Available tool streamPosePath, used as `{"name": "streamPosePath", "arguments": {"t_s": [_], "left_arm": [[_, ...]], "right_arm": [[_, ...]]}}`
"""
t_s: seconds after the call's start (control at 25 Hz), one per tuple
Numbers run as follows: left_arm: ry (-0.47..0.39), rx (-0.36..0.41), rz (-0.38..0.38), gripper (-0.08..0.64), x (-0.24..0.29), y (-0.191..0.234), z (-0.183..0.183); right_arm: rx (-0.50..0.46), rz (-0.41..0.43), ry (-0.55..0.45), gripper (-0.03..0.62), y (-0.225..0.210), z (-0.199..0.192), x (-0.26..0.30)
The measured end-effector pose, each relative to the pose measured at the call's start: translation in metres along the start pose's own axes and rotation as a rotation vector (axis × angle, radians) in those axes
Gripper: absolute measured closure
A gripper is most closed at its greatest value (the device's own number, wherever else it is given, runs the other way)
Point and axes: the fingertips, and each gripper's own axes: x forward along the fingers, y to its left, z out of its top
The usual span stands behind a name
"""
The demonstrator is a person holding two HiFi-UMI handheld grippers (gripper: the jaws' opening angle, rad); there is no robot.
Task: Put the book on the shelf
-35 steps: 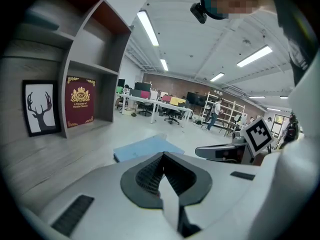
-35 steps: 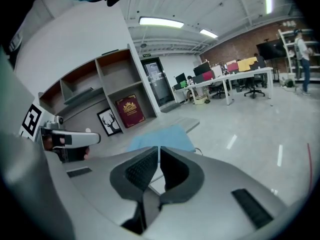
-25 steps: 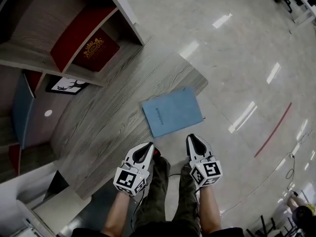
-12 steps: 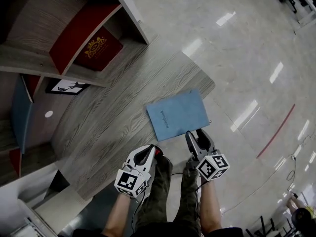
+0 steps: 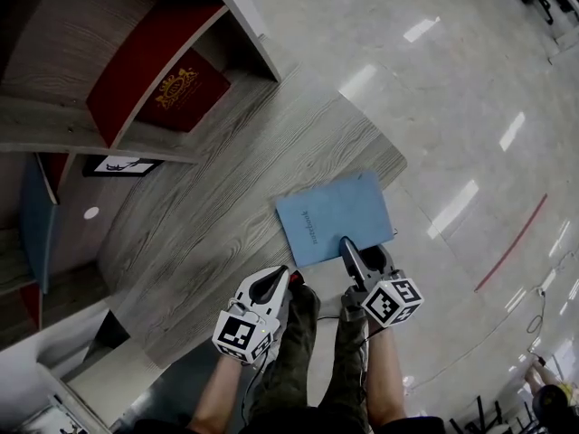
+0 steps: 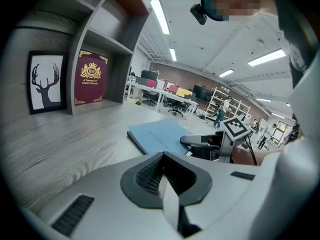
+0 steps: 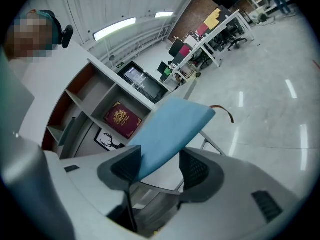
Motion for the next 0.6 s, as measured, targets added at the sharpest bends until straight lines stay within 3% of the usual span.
{"name": "streamPosePath", "arguments": {"t_s": [0.6], "left_arm": [[-0.023,-0.009,0.026,0.554,-0.004,0.009,0.016]], "right_arm": [[-0.078,-0.007,0.003,0.431,0.016,0.016,0.003]]}}
